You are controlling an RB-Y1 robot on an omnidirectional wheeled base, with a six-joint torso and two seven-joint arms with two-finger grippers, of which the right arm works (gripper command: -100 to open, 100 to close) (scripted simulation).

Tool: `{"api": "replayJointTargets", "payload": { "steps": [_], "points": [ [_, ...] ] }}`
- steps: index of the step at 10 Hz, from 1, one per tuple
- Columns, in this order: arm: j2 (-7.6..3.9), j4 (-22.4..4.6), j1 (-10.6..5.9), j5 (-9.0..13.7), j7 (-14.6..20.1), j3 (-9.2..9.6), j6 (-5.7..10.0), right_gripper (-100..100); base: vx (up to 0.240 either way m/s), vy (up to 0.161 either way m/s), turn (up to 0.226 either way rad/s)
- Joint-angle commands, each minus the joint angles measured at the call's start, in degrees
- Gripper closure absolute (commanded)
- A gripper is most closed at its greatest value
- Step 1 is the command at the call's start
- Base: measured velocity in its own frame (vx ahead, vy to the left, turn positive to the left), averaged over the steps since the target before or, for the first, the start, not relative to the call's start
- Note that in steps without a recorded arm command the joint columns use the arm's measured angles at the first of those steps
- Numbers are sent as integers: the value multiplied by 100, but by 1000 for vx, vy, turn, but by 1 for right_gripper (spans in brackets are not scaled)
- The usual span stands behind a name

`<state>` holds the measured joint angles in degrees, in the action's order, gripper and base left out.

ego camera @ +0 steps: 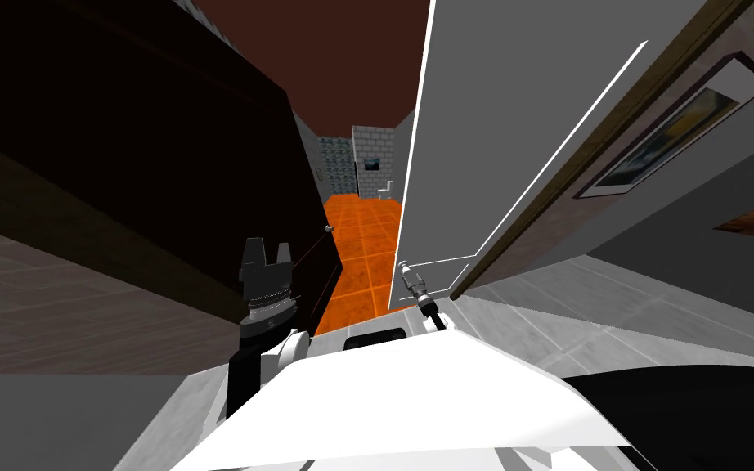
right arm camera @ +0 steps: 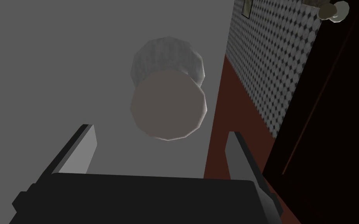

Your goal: Push the door open

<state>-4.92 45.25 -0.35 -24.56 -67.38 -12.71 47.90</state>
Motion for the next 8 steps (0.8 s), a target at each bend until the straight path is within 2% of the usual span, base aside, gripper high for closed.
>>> {"api": "replayJointTargets", "payload": {
  "steps": [1,3,4,8],
  "points": [
    [26,-11,-6,7,-25,-16,-5,-100,203,-3,20],
    [33,-15,-9,9,-29,-21,-5,-100,136,6,20],
    [33,-15,-9,9,-29,-21,-5,100,-10,1,7],
    [33,-15,-9,9,-29,-21,-5,100,-19,-1,1]
  ]
}}
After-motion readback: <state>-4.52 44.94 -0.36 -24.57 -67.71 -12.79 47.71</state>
